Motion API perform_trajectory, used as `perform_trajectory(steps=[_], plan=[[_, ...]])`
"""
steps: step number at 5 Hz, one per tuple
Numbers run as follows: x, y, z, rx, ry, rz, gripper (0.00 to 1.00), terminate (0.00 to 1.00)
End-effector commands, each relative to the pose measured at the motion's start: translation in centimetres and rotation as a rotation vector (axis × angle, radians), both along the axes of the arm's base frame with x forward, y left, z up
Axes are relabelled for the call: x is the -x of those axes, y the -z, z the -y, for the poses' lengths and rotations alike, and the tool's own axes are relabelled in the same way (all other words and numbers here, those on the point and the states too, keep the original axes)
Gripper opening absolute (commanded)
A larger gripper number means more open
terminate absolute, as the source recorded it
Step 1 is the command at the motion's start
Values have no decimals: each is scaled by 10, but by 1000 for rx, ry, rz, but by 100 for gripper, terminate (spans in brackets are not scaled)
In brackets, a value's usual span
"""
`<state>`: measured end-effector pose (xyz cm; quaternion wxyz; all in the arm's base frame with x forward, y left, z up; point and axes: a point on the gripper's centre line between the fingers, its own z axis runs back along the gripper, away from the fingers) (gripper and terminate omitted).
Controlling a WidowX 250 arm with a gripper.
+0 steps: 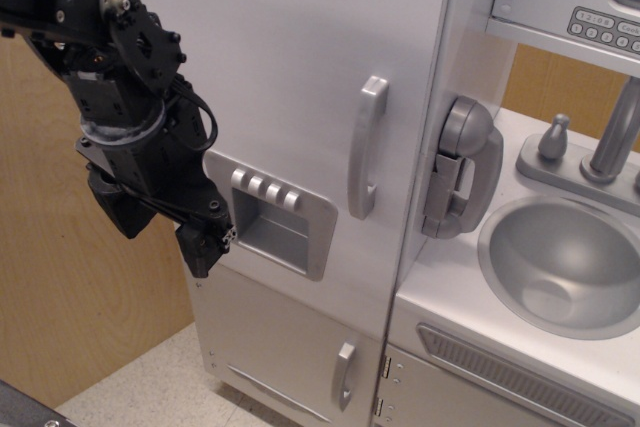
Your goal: Open fridge
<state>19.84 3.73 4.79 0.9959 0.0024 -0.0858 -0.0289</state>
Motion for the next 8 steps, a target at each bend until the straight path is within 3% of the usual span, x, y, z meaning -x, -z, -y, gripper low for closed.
perform_trajectory(steps=[1,3,4,6,8], plan=[[0,0,0,0,0,0,100,0],[-15,-1,85,10,12,73,100,0],[-33,-7,103,-2,7,126,100,0],[-74,-14,88,-32,-38,182,100,0],[-94,-19,69,-41,-56,223,100,0]])
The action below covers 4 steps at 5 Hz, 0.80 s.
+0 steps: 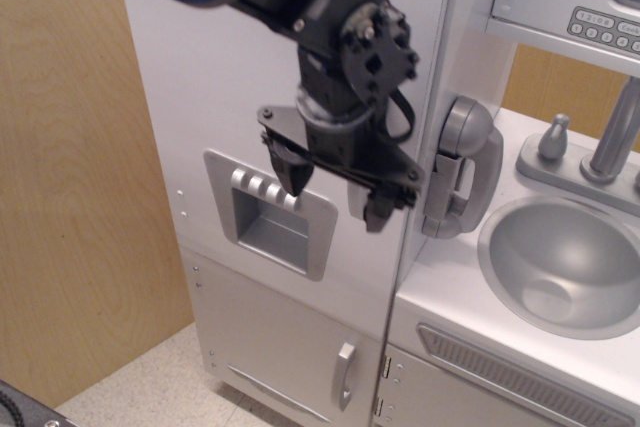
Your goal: Open fridge
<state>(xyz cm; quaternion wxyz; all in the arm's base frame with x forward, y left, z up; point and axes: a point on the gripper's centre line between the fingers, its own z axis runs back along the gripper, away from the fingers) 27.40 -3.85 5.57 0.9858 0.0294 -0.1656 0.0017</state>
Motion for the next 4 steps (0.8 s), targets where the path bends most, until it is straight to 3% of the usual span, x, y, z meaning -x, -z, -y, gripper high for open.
perform_trajectory(steps=[1,3,4], plan=[[-36,-15,-13,10,-14,55,100,0],[-64,-13,-9,37,-39,52,100,0],[-67,-11,-13,27,-33,65,0,0]])
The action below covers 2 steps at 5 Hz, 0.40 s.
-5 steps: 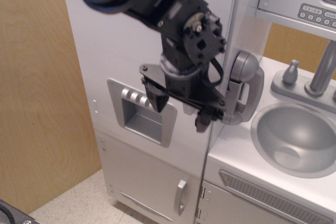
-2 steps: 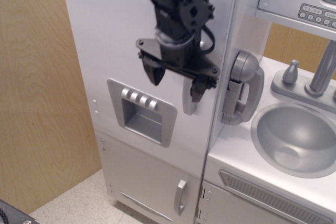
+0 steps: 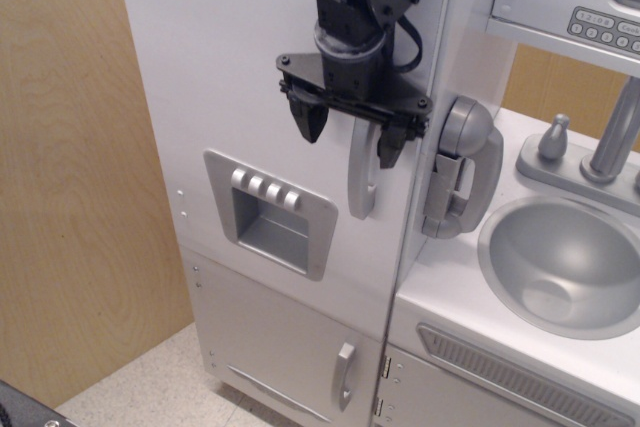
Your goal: Open fridge
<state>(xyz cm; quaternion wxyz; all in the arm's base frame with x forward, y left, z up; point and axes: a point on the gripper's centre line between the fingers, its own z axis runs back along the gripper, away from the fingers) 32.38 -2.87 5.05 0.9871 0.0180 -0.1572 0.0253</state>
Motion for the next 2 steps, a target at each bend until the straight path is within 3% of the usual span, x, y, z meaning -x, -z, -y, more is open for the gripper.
perform_trajectory(steps=[1,2], plan=[[-15,-19,-4,6,5,88,0,0],[-3,-22,-2,11,16,102,0,0]])
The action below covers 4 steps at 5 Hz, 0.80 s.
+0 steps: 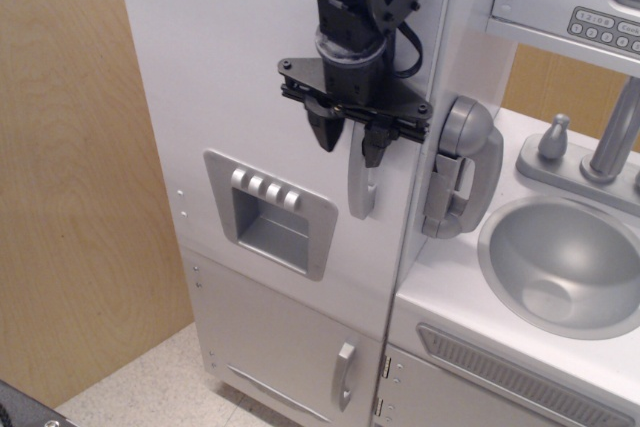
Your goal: Open fridge
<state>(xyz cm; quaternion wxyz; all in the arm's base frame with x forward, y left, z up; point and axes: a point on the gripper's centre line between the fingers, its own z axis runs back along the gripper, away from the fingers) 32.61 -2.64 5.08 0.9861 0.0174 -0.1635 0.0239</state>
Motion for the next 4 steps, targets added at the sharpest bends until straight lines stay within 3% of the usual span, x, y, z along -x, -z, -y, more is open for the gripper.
perform_trajectory(steps=[1,2,3,4], plan=[[21,-21,-1,21,40,86,0,0],[52,-22,-3,18,90,72,0,0],[85,-24,-4,0,136,19,100,0],[110,-22,15,38,176,-85,100,0]])
